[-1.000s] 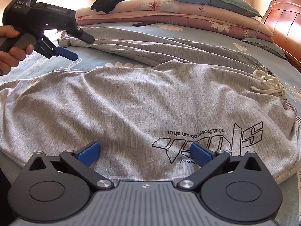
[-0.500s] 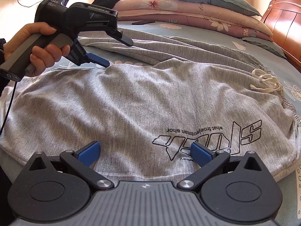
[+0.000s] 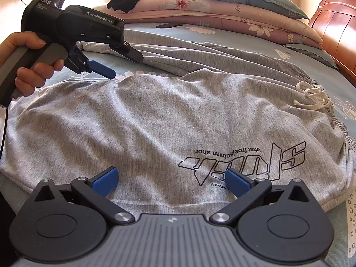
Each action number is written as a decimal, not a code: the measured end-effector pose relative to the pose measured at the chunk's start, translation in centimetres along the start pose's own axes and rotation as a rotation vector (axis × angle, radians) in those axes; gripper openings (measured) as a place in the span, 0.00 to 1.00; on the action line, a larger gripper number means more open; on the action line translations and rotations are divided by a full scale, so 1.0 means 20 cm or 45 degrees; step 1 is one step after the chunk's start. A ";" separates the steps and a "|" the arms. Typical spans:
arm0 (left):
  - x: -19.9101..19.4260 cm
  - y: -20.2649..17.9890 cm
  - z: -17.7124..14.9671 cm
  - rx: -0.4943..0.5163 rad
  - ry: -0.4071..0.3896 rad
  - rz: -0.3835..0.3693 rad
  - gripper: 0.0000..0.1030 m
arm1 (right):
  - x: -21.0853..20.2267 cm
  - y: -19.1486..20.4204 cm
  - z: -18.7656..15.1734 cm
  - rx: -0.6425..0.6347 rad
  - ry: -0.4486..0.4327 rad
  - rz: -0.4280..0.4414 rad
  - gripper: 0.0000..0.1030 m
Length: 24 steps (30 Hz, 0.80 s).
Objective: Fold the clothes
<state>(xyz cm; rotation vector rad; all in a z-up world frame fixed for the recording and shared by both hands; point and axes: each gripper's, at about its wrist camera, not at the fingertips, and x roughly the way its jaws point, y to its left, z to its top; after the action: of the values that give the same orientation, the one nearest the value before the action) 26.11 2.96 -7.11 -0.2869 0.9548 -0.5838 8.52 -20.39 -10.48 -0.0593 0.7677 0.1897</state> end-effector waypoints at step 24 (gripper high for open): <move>-0.72 0.58 -0.49 -0.126 -0.075 0.318 0.81 | 0.04 0.10 0.03 0.082 0.093 -0.119 1.00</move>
<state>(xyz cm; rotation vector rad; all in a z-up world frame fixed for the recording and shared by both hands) 15.59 21.07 -8.26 -0.2669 0.9471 -0.2989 9.09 -18.27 -10.66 -0.0416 0.8413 0.0741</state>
